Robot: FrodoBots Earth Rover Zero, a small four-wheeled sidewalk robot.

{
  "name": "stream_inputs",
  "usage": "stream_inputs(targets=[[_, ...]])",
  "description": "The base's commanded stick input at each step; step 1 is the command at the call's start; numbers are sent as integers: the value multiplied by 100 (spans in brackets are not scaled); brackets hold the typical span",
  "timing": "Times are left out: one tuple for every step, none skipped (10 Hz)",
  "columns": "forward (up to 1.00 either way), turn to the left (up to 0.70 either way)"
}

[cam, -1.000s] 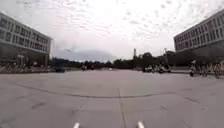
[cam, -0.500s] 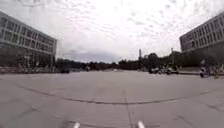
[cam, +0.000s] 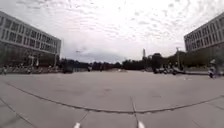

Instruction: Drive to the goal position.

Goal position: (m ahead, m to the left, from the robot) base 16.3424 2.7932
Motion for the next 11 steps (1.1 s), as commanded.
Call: stream_inputs(targets=[[70,0],[70,0],[70,0],[70,0],[70,0],[70,0],[70,0],[70,0],[70,0],[70,0],[70,0]])
